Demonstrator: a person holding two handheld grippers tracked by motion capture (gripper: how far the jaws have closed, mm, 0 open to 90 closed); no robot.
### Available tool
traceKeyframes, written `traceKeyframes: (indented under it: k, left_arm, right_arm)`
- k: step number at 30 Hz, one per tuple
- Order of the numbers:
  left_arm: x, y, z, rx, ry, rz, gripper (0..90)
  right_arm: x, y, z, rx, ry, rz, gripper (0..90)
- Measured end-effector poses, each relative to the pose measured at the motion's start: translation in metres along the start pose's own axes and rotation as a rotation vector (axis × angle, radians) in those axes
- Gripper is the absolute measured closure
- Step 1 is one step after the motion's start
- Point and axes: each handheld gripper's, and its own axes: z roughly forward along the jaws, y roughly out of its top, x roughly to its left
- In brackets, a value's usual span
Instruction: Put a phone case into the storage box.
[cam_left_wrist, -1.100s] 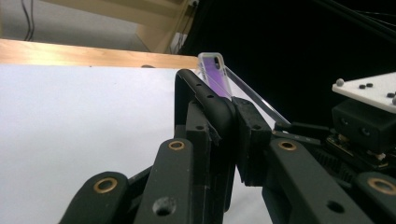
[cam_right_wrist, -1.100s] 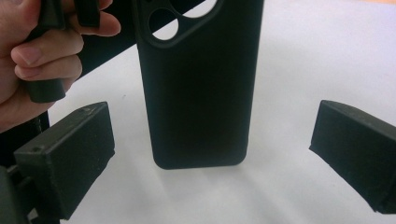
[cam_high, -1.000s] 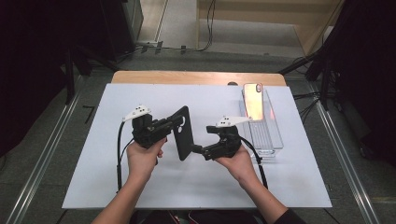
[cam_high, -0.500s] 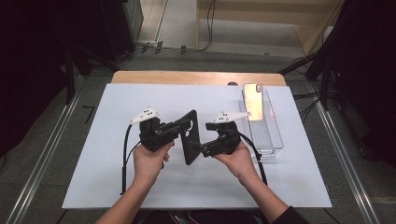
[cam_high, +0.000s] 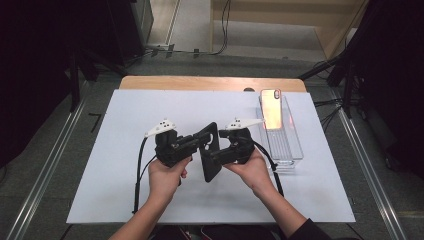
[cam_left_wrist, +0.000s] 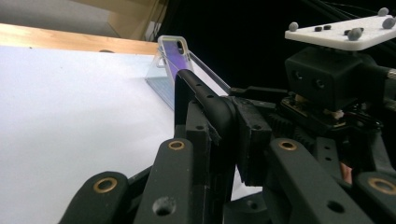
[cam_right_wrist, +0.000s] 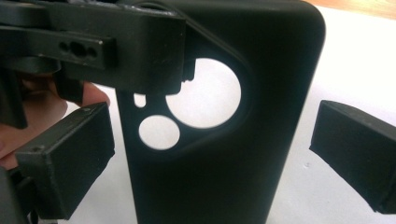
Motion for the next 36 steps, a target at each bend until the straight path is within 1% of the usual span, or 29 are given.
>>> traceKeyframes:
  k: [5,7,8,9,11,15,16,17,19,22,24,27,29,30,33,36]
  left_arm:
    - [-0.002,-0.001,0.000,-0.001,-0.011,-0.001,78.4]
    - [-0.003,-0.002,0.001,0.002,-0.010,0.001,78.4]
    - [-0.004,-0.002,0.001,0.002,-0.013,-0.001,78.4]
    - [-0.004,-0.002,0.001,0.002,-0.012,-0.002,78.4]
    - [-0.004,-0.002,0.001,0.003,-0.013,-0.005,78.3]
    - [-0.004,-0.001,0.001,0.004,-0.015,-0.013,77.3]
    - [-0.005,-0.001,0.000,-0.007,-0.018,-0.021,75.0]
    - [-0.004,0.000,-0.001,-0.013,-0.011,-0.026,70.1]
    - [-0.004,0.003,-0.002,-0.002,0.001,-0.058,63.9]
    - [-0.003,0.006,-0.006,-0.007,0.008,-0.066,53.9]
    - [-0.001,0.009,-0.009,-0.003,0.001,-0.079,49.7]
    - [0.002,0.012,-0.012,0.004,-0.003,-0.090,45.4]
    - [0.004,0.015,-0.016,0.014,-0.007,-0.090,43.8]
    - [0.005,0.015,-0.017,0.013,-0.009,-0.092,42.9]
    - [0.009,0.018,-0.021,0.034,-0.017,-0.095,40.6]
    - [0.013,0.020,-0.023,0.084,-0.039,-0.115,38.7]
  right_arm:
    - [0.002,0.001,0.003,0.000,0.008,0.002,0.0]
    - [0.003,0.001,0.003,-0.001,0.011,0.002,6.4]
    - [0.003,0.001,0.003,-0.002,0.012,0.003,7.0]
    - [0.003,0.001,0.003,-0.001,0.015,0.005,9.6]
    - [0.002,0.000,0.002,-0.001,0.017,0.010,10.2]
    - [0.003,0.001,0.001,0.000,0.005,0.004,11.2]
    - [0.004,0.001,0.000,-0.003,0.001,0.003,11.3]
    - [0.004,0.001,0.000,-0.003,-0.010,0.001,11.4]
    - [0.002,0.001,-0.001,-0.009,-0.015,0.007,11.5]
    - [-0.001,0.001,-0.003,-0.012,-0.025,0.010,11.6]
    - [-0.004,0.001,-0.005,-0.012,-0.034,0.017,11.6]
    - [-0.008,0.001,-0.007,-0.012,-0.040,0.022,11.6]
    - [-0.010,0.002,-0.009,-0.011,-0.044,0.020,11.7]
    - [-0.011,0.002,-0.011,-0.010,-0.043,0.024,11.6]
    - [-0.016,0.004,-0.016,-0.009,-0.027,0.019,11.7]
    - [-0.020,0.007,-0.022,-0.007,-0.001,0.014,11.6]
